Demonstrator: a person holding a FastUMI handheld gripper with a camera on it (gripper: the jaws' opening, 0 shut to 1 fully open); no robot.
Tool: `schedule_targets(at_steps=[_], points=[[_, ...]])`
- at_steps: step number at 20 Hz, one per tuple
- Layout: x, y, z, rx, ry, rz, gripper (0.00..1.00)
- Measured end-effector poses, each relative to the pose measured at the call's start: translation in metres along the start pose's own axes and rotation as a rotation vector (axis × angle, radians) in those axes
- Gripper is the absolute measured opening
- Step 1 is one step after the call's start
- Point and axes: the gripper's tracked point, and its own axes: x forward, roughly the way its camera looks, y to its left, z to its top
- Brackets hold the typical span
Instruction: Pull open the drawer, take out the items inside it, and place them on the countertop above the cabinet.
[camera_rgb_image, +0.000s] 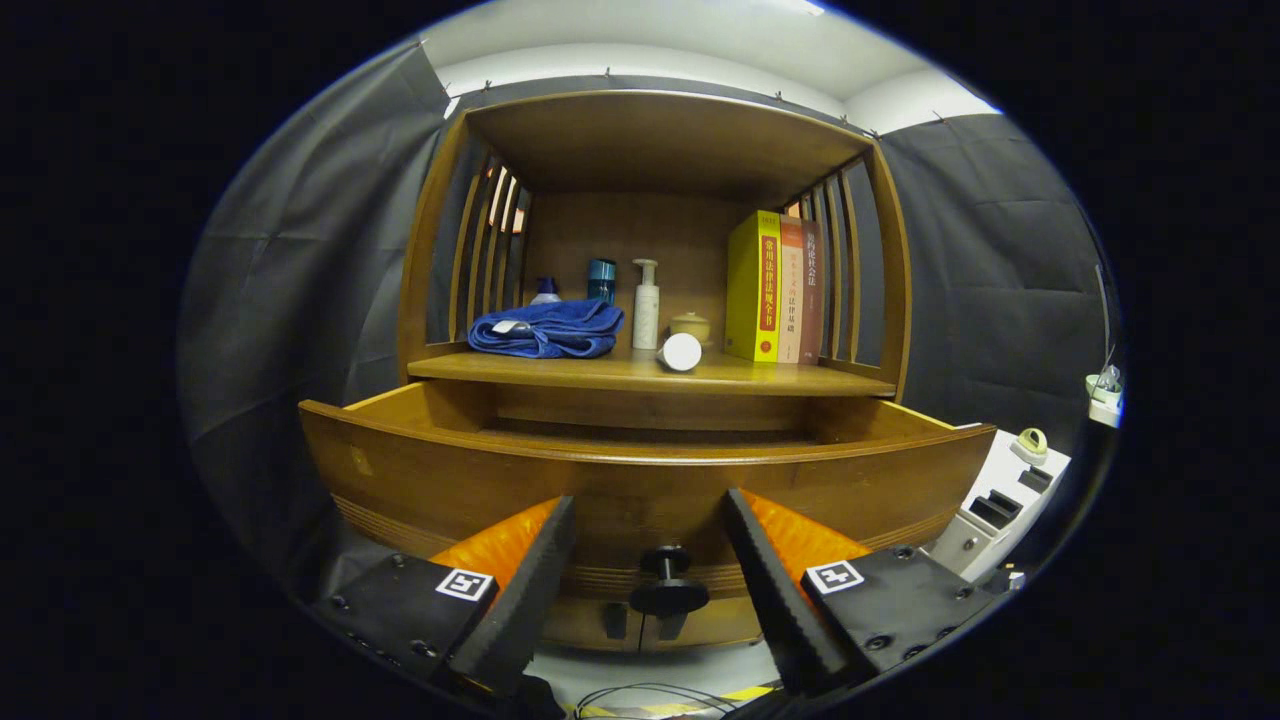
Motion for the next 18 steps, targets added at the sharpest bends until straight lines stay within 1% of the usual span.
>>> schedule_targets(at_steps=[13,18], points=[[0.062,0.002,-0.008,-0.01,0.041,0.001,0.99],[0.077,0.003,-0.009,-0.026,0.048,0.002,0.99]])
